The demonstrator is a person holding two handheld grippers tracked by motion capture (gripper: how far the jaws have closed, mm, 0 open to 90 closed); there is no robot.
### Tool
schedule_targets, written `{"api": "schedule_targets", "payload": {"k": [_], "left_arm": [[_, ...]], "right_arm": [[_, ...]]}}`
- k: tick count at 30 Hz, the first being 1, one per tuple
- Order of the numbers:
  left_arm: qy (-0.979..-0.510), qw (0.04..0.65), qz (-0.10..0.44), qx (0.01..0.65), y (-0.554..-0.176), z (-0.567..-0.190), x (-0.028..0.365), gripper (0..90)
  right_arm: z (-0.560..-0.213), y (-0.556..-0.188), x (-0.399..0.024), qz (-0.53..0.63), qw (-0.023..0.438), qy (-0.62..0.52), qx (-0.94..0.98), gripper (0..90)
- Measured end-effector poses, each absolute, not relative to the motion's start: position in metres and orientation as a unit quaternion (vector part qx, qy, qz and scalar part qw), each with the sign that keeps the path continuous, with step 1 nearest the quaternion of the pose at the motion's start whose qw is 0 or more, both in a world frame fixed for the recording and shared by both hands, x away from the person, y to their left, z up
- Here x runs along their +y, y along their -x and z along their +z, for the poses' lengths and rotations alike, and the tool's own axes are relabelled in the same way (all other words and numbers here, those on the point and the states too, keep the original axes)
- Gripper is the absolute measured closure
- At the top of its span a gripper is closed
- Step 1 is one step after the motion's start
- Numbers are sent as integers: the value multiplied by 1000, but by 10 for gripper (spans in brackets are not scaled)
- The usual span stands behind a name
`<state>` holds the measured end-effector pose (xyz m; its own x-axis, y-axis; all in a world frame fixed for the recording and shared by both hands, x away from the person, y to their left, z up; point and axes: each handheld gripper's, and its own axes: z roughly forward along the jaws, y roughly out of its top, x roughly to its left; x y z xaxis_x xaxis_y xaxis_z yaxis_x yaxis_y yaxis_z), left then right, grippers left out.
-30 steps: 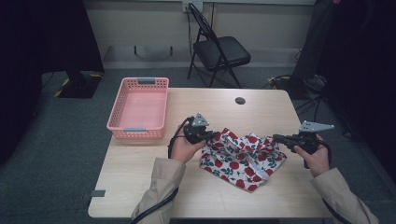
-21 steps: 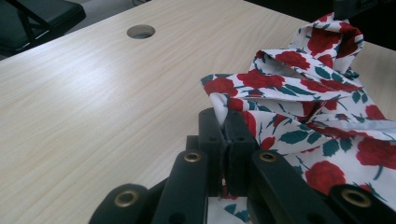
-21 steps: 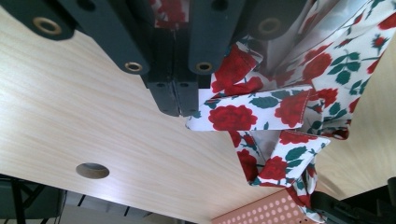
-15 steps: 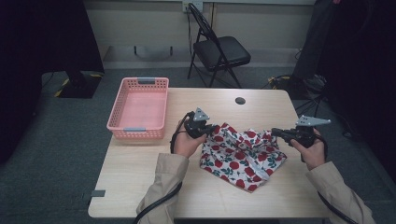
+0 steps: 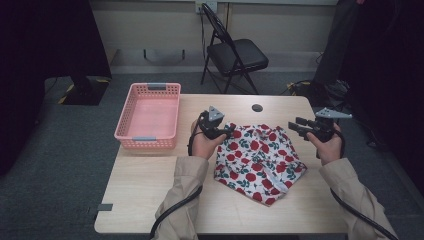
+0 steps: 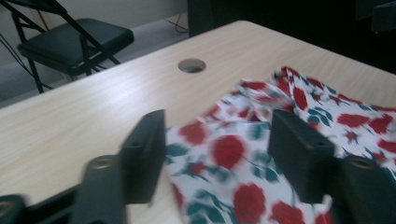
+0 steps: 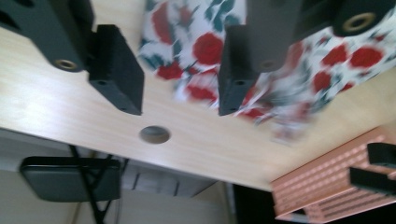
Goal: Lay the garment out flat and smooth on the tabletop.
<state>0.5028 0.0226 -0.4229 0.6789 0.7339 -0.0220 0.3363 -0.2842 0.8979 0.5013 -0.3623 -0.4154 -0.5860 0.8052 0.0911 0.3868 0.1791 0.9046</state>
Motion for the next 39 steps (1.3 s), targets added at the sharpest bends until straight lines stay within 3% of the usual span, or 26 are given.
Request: {"api": "schedule_targets", "payload": {"k": [1, 2, 6, 19, 39], "left_arm": [[-779, 484, 199, 345, -501, -424, 22, 337], [-782, 480, 196, 345, -498, -426, 22, 279], [-788, 477, 183, 342, -487, -431, 26, 222], [-811, 470, 164, 309, -442, -449, 27, 185], [-827, 459, 123, 301, -415, -484, 23, 169]], "right_arm": [[-415, -501, -362, 498, 210, -404, 738, 456], [-419, -494, -361, 490, 210, -400, 746, 369], [-425, -479, -359, 483, 204, -387, 759, 295], [-449, -437, -355, 446, 193, -372, 791, 177], [-476, -408, -360, 424, 173, -363, 811, 132]]}}
